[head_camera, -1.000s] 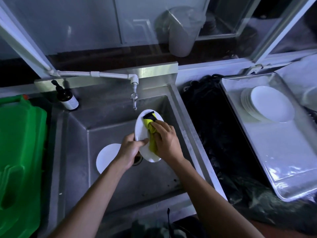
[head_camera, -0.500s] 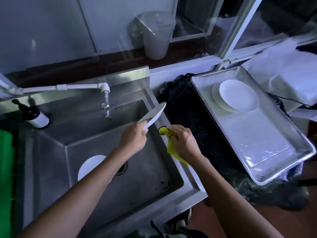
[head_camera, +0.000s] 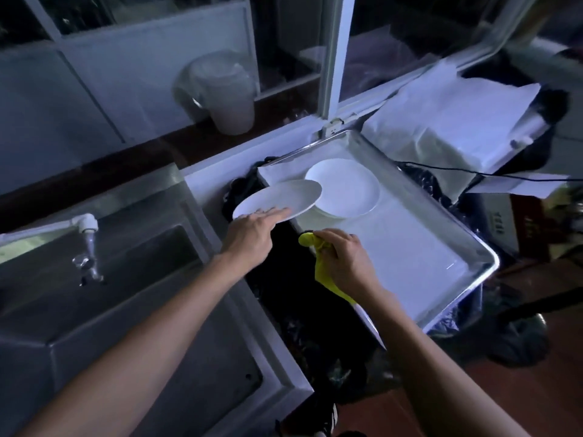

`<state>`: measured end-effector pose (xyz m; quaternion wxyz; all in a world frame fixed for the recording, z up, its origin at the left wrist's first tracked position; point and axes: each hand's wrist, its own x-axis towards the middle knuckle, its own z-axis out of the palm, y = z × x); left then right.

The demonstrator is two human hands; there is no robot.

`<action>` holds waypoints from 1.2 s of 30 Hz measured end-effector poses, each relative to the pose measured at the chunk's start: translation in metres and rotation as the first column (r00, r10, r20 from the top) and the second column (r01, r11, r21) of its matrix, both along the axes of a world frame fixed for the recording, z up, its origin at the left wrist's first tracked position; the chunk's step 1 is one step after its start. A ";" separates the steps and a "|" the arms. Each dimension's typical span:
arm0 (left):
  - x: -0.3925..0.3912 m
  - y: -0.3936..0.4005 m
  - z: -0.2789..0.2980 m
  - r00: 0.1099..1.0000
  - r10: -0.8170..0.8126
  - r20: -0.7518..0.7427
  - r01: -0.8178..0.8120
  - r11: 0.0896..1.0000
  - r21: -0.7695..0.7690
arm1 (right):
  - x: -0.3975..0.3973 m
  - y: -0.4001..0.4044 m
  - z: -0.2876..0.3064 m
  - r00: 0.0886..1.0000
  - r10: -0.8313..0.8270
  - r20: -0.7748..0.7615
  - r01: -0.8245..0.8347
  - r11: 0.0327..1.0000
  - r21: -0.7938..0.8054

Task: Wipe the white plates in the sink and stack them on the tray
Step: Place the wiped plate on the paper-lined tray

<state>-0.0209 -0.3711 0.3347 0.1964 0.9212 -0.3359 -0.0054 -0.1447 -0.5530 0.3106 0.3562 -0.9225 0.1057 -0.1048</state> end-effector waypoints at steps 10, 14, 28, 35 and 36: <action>0.019 -0.133 -0.017 0.986 -0.157 0.056 0.144 0.971 0.192 | -0.017 -0.083 -0.016 0.997 -0.079 0.013 0.079 0.996 0.049; 0.022 -0.157 -0.033 0.980 -0.179 0.081 0.156 0.959 0.237 | -0.020 -0.097 -0.023 0.996 -0.092 0.010 0.091 0.993 0.077; 0.023 -0.182 -0.064 0.964 -0.262 0.035 0.189 0.776 0.602 | -0.015 -0.124 -0.054 0.992 -0.071 -0.109 0.085 0.988 0.132; 0.035 -0.189 -0.071 0.969 -0.245 -0.012 0.202 0.767 0.609 | -0.014 -0.121 -0.063 0.984 -0.064 -0.164 0.087 0.987 0.137; 0.037 -0.191 -0.073 0.971 -0.238 -0.014 0.198 0.771 0.605 | -0.014 -0.121 -0.064 0.985 -0.066 -0.160 0.089 0.986 0.141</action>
